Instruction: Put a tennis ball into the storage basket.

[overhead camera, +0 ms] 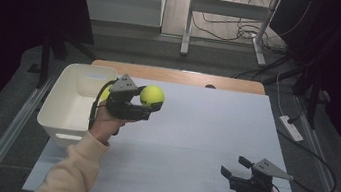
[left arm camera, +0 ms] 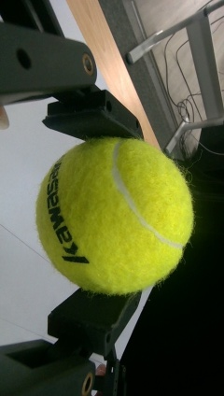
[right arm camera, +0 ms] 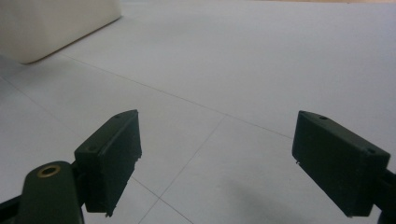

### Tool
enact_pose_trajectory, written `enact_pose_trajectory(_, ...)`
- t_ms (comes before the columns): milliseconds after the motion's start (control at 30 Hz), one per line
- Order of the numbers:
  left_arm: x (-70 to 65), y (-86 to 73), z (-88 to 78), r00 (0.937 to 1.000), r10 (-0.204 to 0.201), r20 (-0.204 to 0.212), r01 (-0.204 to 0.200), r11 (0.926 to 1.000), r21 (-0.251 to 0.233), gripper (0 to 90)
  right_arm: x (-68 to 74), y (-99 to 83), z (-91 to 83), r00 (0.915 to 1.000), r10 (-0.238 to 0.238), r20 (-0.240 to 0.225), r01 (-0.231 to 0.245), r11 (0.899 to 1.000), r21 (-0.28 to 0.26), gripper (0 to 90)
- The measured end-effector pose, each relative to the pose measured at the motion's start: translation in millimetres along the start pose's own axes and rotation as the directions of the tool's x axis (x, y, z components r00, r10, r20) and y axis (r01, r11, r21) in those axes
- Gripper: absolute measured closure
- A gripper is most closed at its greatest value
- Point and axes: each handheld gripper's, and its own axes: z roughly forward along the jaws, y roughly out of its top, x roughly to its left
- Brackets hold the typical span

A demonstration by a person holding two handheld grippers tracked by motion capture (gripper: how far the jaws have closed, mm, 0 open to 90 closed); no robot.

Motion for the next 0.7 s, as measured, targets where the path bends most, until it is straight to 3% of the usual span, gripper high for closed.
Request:
enact_pose_trajectory(133, 1.7, 0.2, -3.5, 0.9994, 0.01, -0.033, -0.01, 1.0, 0.002, 26.4, -0.1, -0.1, 0.0, 1.0, 0.0, -0.001, 0.0, 1.0, 0.001, 15.6)
enact_pose_trajectory(700, 18.3, -3.8, -13.9, 0.9966, -0.029, -0.078, 0.028, 0.9995, -0.012, 26.4, -0.6, -0.7, 0.3, 1.0, 0.0, 0.0, 0.0, 1.0, 0.006, 15.6)
